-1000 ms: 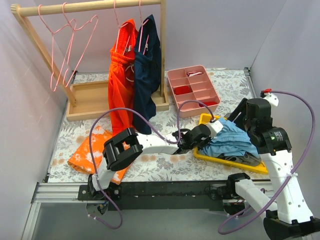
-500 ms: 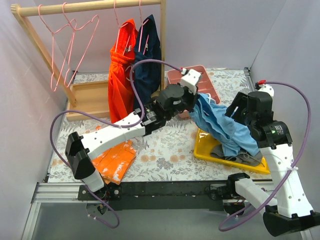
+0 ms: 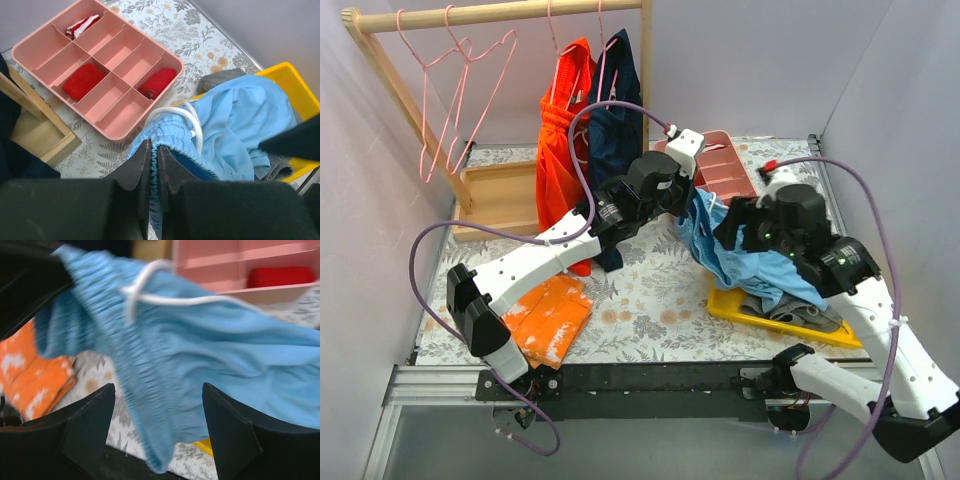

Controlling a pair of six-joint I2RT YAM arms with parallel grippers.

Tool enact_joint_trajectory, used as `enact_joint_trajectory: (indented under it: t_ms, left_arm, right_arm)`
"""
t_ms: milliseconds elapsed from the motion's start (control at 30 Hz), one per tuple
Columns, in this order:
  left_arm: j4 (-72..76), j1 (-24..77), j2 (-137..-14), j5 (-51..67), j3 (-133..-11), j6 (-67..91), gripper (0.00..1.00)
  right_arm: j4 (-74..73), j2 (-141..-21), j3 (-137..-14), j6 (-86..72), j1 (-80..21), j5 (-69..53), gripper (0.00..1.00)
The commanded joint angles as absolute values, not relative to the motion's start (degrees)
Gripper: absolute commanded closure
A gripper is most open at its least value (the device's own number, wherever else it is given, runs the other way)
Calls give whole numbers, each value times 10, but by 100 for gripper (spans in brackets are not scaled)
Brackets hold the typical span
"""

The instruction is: Place the shorts on the hanger

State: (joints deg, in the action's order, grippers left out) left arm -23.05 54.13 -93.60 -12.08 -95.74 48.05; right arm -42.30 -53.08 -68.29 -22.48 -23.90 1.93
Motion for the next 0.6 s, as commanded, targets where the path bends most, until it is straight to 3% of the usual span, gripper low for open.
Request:
enact_joint_trajectory:
  t_ms: [0,400,500,567]
  left_arm:
    - [-247,537,-930,-116,-986,485,100]
    - [-260,533,-909,-121,-970,482,100]
    - [-263,532,-903,-123,-965,482,100]
    - [-264,530,-894,-128,-959,482,100]
  right_arm:
    - [-403,-553,-668,-253,-388,112,22]
    - [-467,-574,-591,-365,-469,263,24]
    - [-496,-564,-591,-411,-472,313,31]
    - [-505,-538,-585,-431,-472,330,43]
